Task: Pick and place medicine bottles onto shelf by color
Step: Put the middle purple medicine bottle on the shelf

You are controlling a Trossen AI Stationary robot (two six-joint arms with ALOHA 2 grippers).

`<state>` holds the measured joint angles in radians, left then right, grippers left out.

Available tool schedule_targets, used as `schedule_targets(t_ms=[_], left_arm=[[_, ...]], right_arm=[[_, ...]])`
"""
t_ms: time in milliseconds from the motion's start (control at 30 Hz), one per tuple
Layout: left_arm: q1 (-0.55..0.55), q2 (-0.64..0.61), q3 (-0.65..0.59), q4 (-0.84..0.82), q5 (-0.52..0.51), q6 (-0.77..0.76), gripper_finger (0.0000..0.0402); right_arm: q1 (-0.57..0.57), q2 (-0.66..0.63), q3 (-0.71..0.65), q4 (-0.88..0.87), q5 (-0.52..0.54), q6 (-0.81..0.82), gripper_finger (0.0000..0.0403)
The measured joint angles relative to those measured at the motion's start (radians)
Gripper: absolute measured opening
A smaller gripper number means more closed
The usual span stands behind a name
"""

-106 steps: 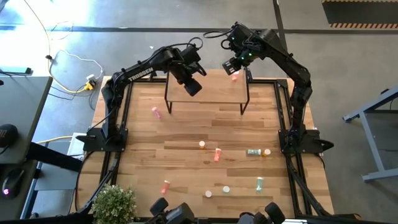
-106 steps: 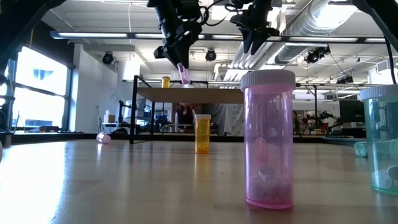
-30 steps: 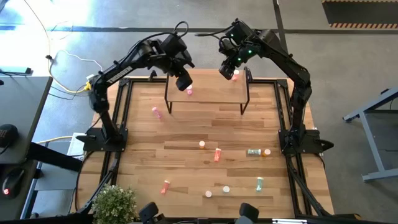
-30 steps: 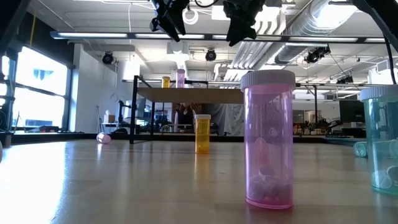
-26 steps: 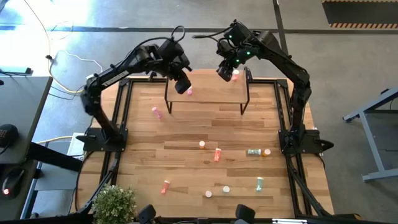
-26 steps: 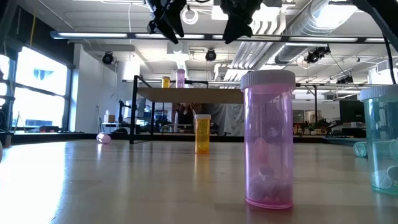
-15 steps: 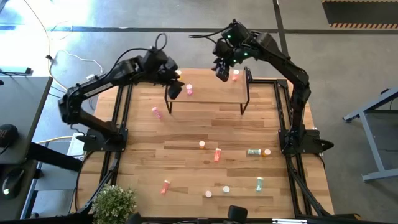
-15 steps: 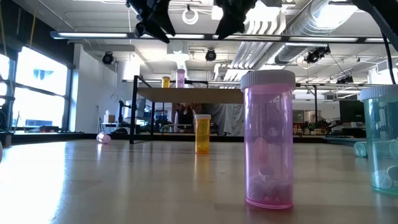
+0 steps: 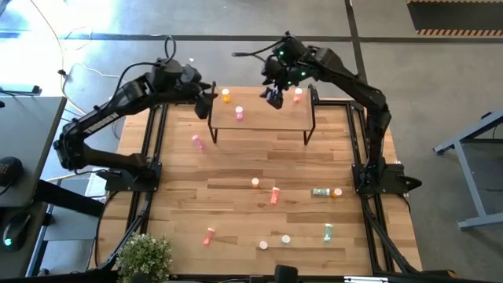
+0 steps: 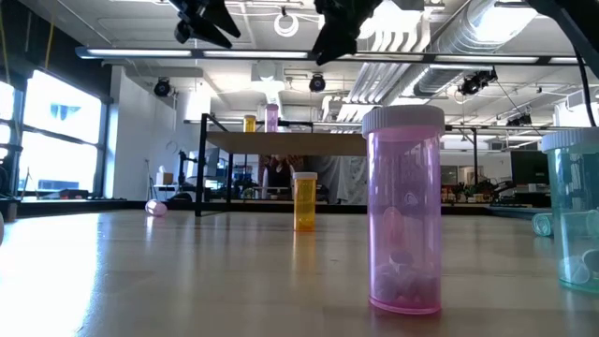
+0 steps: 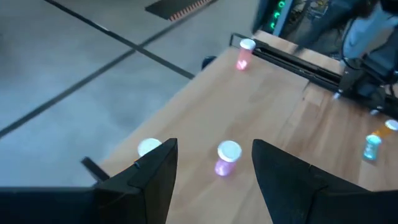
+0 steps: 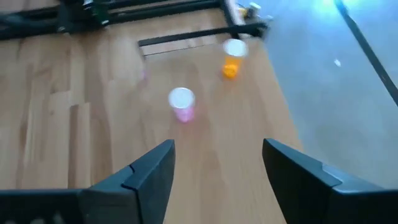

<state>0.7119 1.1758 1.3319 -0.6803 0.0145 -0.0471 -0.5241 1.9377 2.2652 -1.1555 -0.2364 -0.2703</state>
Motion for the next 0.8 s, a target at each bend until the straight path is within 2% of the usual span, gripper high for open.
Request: schedule_targets(t_ms=[233, 800], left_arm=[[0.040, -0.014, 0.000, -0.002, 0.001, 0.049, 0.0196], [0.082, -0.014, 0.000, -0.003, 0.008, 0.051, 0.0196]], right_arm=[[0.041, 0.001, -0.133, 0.179, -0.009, -0.028, 0.0232], [0.093, -0.002, -0.401, 0.571, -0.010, -0.003, 0.0232]])
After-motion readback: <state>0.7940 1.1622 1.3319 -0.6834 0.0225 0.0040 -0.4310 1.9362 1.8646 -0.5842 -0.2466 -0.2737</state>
